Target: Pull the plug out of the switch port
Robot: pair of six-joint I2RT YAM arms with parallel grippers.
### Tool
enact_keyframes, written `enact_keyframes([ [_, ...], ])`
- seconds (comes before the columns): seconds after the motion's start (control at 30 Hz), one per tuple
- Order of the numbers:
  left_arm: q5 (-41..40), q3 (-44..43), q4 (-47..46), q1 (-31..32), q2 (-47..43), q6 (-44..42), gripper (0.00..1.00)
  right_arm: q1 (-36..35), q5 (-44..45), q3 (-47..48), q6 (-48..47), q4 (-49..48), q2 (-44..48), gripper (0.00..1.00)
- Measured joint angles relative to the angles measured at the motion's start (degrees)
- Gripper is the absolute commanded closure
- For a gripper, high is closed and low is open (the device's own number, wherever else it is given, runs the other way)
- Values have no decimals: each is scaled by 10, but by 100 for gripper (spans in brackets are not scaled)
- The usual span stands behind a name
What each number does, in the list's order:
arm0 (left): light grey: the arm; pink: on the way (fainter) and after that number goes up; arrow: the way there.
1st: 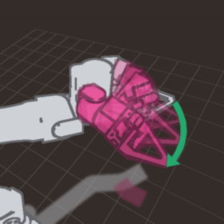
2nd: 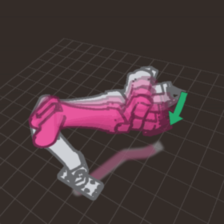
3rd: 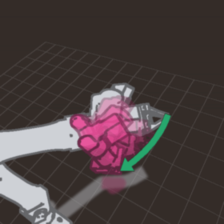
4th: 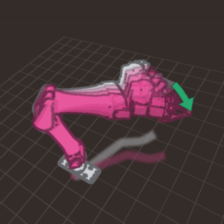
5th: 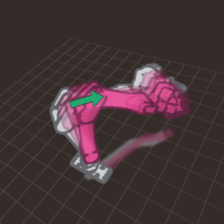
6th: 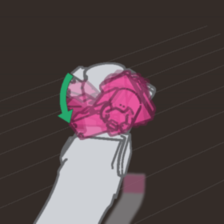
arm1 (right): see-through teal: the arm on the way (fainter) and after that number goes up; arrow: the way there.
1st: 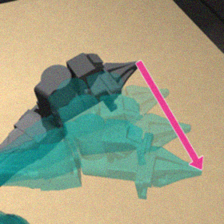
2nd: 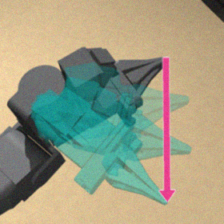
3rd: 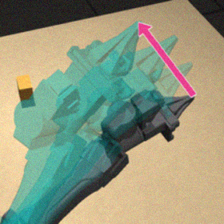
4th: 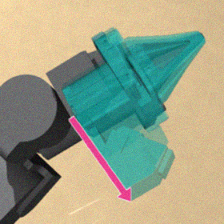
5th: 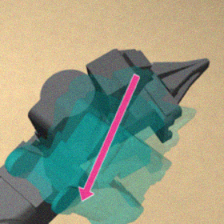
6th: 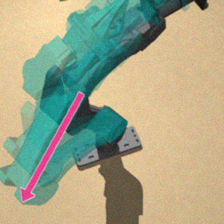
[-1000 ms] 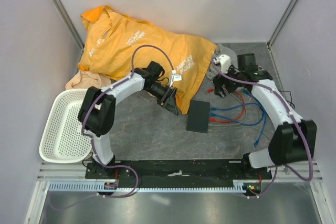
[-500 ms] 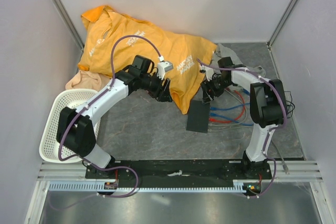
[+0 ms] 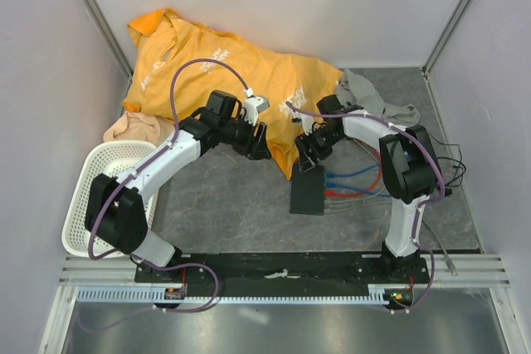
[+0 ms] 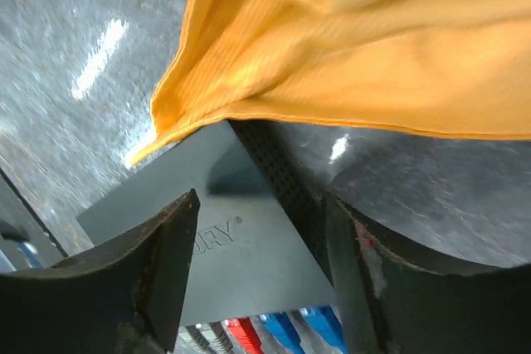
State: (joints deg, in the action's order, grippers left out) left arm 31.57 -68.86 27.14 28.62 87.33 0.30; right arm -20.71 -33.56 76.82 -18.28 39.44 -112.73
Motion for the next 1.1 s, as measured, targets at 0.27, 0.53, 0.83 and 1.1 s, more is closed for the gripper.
enact_keyframes([
  [0.27,-30,5,-12,6,14,16,40,107,-36,97,2,11,-4,26],
  [0.53,-30,-11,-30,89,96,-50,41,141,-70,183,-163,154,-83,29],
  [0.83,-20,-40,-53,134,178,-64,99,138,-92,117,-268,257,-99,32],
  [1.1,-15,-41,-89,145,216,-55,99,150,-163,117,-274,300,-137,35],
])
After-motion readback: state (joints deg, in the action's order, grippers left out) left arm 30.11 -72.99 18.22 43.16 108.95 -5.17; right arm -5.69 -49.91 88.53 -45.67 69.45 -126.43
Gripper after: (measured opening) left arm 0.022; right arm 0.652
